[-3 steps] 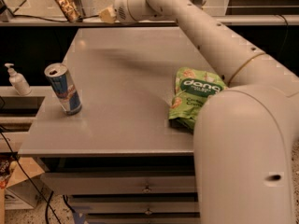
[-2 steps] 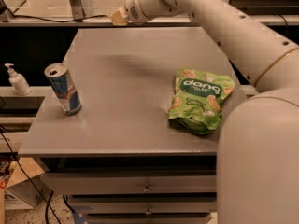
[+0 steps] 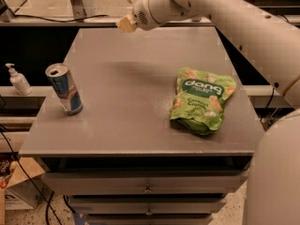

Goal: Knock orange can over

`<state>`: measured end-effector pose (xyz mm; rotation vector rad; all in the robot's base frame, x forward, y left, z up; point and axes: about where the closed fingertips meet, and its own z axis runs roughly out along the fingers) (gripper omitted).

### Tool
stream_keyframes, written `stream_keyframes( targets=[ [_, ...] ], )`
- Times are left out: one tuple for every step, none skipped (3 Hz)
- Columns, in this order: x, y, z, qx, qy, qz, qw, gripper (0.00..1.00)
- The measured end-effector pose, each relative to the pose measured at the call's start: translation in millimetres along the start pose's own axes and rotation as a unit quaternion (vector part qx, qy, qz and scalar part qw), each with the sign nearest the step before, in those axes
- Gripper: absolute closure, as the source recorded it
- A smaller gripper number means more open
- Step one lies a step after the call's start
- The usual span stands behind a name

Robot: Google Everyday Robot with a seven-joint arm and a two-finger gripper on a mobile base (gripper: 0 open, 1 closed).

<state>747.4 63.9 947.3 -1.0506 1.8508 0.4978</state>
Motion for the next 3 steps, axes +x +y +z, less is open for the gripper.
stream_keyframes(
  targets=[
    [0.4, 1.4, 1.3, -0.001, 0.001, 0.000, 1.0000, 0.38],
    [0.4, 3.2, 3.7, -0.004, 0.001, 0.000, 1.0000, 0.14],
    [0.6, 4.8, 5.6, -0.005, 0.002, -0.001, 1.0000, 0.00]
  ],
)
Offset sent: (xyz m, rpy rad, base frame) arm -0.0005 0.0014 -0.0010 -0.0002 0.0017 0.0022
